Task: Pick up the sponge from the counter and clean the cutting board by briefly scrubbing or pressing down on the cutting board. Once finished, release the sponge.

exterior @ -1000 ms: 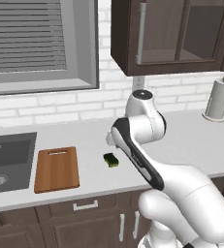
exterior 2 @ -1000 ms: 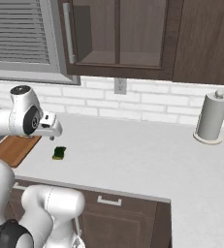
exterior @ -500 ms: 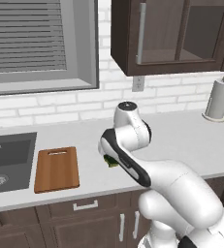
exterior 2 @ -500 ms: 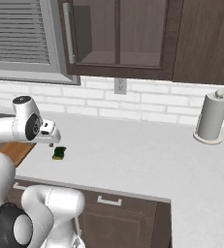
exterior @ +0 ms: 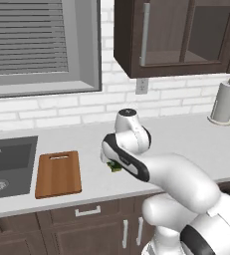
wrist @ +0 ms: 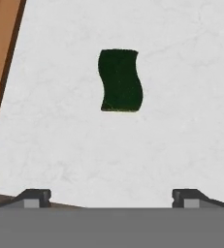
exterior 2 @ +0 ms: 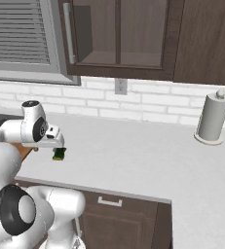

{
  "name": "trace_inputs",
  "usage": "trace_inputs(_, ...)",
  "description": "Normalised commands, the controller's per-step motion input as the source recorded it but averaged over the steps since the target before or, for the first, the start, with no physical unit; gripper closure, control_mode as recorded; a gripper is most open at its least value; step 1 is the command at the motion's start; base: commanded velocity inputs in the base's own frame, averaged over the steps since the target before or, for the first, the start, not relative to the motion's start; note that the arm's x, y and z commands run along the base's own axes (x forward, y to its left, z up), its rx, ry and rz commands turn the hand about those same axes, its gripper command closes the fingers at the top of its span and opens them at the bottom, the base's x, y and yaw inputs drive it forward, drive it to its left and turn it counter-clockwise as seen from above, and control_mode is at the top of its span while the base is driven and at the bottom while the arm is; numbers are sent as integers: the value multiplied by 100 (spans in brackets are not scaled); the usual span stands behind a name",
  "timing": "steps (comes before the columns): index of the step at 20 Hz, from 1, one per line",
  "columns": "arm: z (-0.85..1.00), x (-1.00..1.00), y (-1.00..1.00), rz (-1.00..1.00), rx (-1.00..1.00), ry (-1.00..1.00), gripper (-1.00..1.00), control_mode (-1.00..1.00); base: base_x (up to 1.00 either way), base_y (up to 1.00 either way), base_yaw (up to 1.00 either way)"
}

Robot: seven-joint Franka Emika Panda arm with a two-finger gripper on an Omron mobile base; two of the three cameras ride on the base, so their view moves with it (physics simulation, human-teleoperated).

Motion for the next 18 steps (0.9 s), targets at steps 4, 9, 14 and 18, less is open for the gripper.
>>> trace_inputs(4, -18, 17, 0, 2, 0, 8, -100, -100, 0, 0, 0)
trace_inputs(9, -24, 23, 0, 3, 0, 9, -100, -100, 0, 0, 0)
trace_inputs(14, -25, 18, 0, 3, 0, 7, -100, -100, 0, 0, 0)
trace_inputs(18, -31, 10, 0, 2, 0, 6, -100, -100, 0, 0, 0)
